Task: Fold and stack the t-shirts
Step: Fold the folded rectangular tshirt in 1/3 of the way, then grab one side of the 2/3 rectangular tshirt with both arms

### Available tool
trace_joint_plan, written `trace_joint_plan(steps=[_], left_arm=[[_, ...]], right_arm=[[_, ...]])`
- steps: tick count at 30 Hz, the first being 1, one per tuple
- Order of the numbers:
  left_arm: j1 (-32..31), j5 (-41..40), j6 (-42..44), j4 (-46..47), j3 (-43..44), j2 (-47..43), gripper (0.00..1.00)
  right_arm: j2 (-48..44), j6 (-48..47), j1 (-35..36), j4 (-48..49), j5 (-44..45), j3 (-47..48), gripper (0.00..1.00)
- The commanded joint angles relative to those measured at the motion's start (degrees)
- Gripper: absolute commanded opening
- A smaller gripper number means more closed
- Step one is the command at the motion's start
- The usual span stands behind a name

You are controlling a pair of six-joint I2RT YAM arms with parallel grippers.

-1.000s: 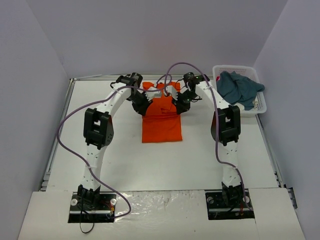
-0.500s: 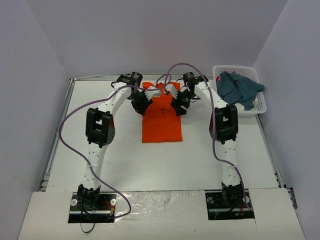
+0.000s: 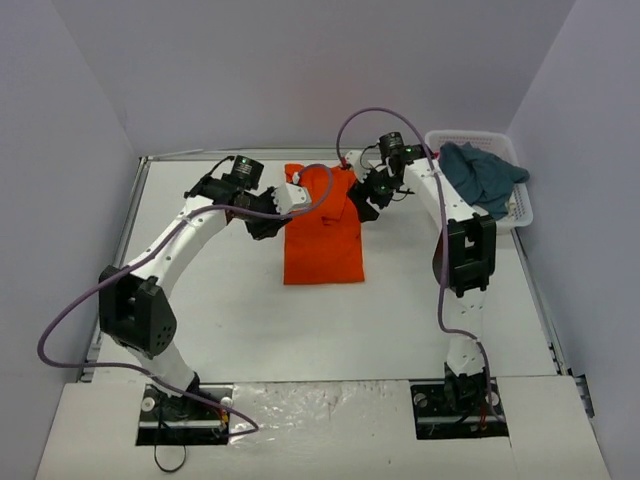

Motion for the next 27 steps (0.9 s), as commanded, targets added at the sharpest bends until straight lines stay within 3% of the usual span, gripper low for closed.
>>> trace_joint_plan(steps=[1, 4, 6, 12, 19, 27], left_arm=[[-3.20, -4.94, -0.41, 7.13, -9.36, -6.70, 0.30], [-8.55, -10.38, -1.20, 11.79, -18.85, -12.06, 0.30], [-12.34, -13.03, -1.73, 14.25, -24.12, -14.44, 0.30], [-17.87, -17.49, -4.37, 23.64, -32.67, -16.21, 0.30], [-20.52, -20.50, -4.89, 32.45, -38.82, -14.98, 0.30], [-20.61, -20.94, -4.37, 37.64, -41.46, -11.90, 0.30]], right_arm=[[-10.00, 7.77, -0.80, -1.32, 3.43, -6.68, 0.67], [-15.45, 10.32, -0.98, -0.09, 5.27, -16.61, 0.69], [-19.49, 12.25, -0.98, 0.17, 5.10, -22.94, 0.79], [-29.07, 11.91, -2.12, 0.00, 2.82, -35.94, 0.79], [-32.68, 12.26, -7.83, 0.26, 1.86, -40.80, 0.79], [-32.77, 12.79, -10.74, 0.18, 1.23, -39.75, 0.78]])
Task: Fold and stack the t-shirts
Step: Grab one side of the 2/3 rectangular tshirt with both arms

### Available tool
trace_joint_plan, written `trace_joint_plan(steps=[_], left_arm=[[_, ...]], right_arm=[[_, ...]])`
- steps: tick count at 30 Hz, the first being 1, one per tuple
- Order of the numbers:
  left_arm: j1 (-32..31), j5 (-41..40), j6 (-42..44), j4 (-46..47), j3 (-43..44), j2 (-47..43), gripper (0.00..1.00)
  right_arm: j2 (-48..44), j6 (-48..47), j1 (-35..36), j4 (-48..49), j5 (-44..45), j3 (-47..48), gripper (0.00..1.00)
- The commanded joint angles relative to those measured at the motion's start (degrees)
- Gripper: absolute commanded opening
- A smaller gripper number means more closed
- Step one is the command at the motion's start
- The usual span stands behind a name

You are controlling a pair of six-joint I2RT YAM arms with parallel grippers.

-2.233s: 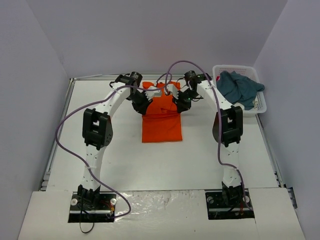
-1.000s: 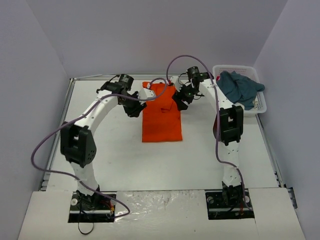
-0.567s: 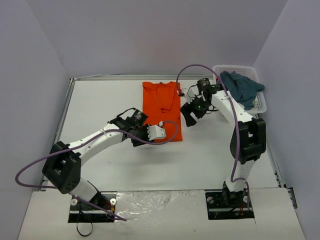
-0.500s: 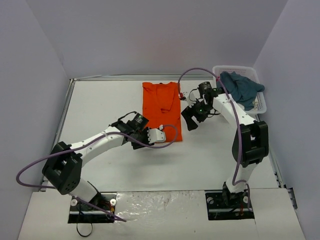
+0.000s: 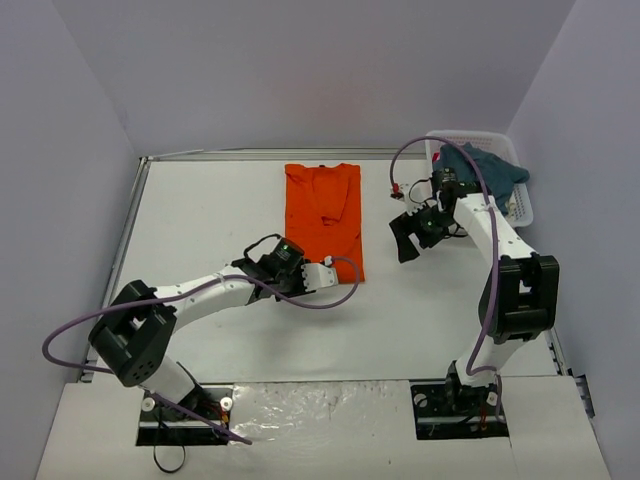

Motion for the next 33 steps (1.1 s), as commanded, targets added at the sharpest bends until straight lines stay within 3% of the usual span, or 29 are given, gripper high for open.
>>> trace_joint_plan(steps=[1, 20, 22, 26, 33], left_arm=[[-0.15, -2.16, 0.26, 4.35, -0.74, 1.15, 0.30], [0.72, -6.57, 1.23, 6.29, -0.48, 9.94, 0.29], [1.08, -6.65, 0.97, 6.29, -0.22, 10.64, 0.24], [2.22, -6.56, 0.62, 4.80, 1.27, 12.66, 0.03], [5.73, 1.59, -0.17, -2.30, 3.12, 11.09, 0.02]], right_arm=[[-1.78, 0.64, -0.64, -1.29, -1.58, 0.75, 0.78], [-1.95, -0.77, -1.43, -1.20, -2.38, -0.39, 0.77], [-1.96, -0.95, -1.43, -1.20, -2.29, -0.56, 0.77], [-2.48, -0.95, -1.52, -1.29, -2.11, -0.65, 0.77], [-3.10, -1.21, -1.43, -1.29, -3.08, -1.18, 0.77]])
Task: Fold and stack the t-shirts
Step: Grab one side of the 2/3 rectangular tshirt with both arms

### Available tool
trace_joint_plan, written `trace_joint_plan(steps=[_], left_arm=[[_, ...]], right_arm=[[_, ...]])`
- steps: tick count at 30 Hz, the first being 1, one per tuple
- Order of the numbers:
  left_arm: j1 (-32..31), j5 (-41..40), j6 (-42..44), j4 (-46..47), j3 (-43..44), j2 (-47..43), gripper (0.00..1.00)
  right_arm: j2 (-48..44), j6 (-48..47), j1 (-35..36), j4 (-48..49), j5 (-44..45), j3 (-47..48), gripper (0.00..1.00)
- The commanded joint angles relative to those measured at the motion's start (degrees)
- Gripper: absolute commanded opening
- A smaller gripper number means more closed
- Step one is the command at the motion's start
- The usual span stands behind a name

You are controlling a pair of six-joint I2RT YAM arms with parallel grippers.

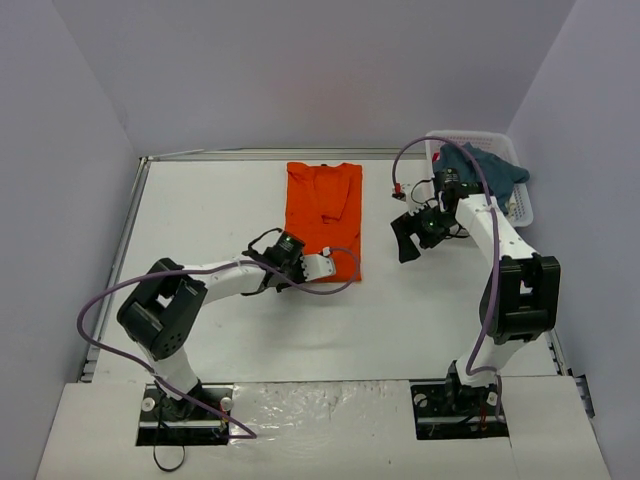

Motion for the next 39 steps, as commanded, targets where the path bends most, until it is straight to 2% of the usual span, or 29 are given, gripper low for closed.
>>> trace_joint_plan(steps=[1, 3, 7, 12, 16, 21, 29, 39], left_arm=[[2.41, 7.50, -1.42, -10.25, 0.87, -0.69, 0.02], [2.94, 9.71, -1.59, -13.41, 2.10, -2.01, 0.02], [5.57, 19.62, -2.47, -21.22, 6.30, -2.55, 0.02], [6.37, 23.96, -2.56, -25.64, 9.13, -2.02, 0.02], [7.42, 26.77, -3.53, -27.84, 10.89, -0.70, 0.02], [7.95, 29.67, -4.49, -30.21, 13.61, 2.11, 0.02], [8.48, 31.61, -5.46, -33.20, 17.74, 6.42, 0.02], [9.53, 34.76, -5.64, -34.96, 19.24, 7.91, 0.02]], right_arm=[[-3.16, -1.04, -0.29, -1.66, -2.16, -0.66, 0.77], [-4.04, -1.65, -0.21, -1.31, -3.83, -0.83, 0.74], [-8.42, -5.07, 0.06, 0.88, -9.97, -3.37, 0.71], [-15.54, -10.70, 4.52, 1.42, -13.94, -6.36, 0.70], [-18.54, -11.94, 10.94, 2.64, -11.83, -10.40, 0.70], [-21.27, -11.67, 15.69, 9.05, -7.63, -18.83, 0.61], [-16.27, -11.94, 26.50, 16.35, 0.12, -22.36, 0.52], [-5.81, -13.08, 30.64, 20.65, 1.96, -18.94, 0.51]])
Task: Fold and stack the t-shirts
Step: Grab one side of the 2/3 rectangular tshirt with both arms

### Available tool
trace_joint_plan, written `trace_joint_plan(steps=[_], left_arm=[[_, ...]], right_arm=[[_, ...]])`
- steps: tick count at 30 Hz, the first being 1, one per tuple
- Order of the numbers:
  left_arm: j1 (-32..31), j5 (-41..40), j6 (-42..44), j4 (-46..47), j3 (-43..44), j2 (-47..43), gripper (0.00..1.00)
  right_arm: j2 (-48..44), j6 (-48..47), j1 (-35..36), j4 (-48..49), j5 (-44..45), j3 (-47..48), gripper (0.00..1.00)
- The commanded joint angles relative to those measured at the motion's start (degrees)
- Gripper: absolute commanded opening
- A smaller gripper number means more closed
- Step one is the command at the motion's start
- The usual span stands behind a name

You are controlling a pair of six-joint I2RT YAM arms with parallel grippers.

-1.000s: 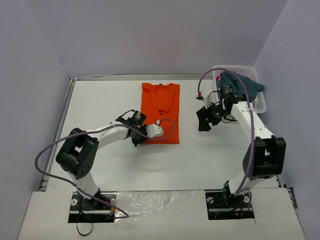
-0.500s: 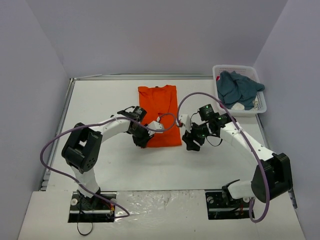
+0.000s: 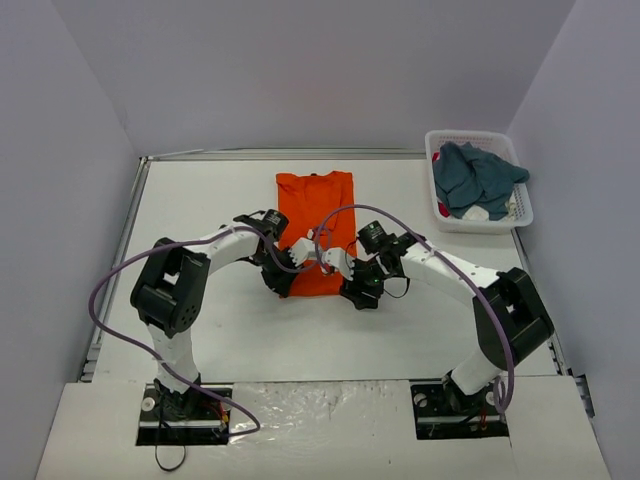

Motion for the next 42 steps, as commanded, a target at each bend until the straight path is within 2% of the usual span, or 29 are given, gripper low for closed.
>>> trace_joint_plan(steps=[1, 11, 21, 26, 30, 33, 37, 42], left_arm=[[0.07, 5.13, 1.79, -3.03, 2.61, -0.37, 0.02], [0.69, 8.47, 2.58, -4.96, 3.40, -0.02, 0.02], [0.78, 9.35, 3.29, -5.92, 3.40, -0.11, 0.02], [0.78, 10.32, 4.25, -7.59, 3.84, 0.16, 0.02], [0.87, 11.02, 4.78, -8.56, 4.36, 0.42, 0.02], [0.78, 10.94, 5.31, -9.62, 4.98, 0.51, 0.02], [0.87, 11.02, 6.19, -11.55, 5.60, -0.02, 0.02], [1.13, 11.81, 9.17, -17.87, 7.17, -1.60, 0.02]], right_arm=[[3.00, -0.88, 1.44, 4.01, 1.44, 2.98, 0.51], [8.98, -0.97, 1.97, 6.21, 2.76, 6.50, 0.50], [13.99, -2.46, 1.88, 8.49, 5.39, 5.54, 0.47], [14.79, -2.55, 1.71, 9.81, 8.03, 3.43, 0.32], [14.44, -2.20, 1.36, 9.73, 8.74, 2.29, 0.10], [12.86, -1.85, 1.18, 9.55, 8.74, 1.41, 0.00], [10.05, -1.67, 0.65, 7.27, 8.21, 1.23, 0.00], [6.09, -2.37, 0.21, -2.39, 3.12, 4.03, 0.00]])
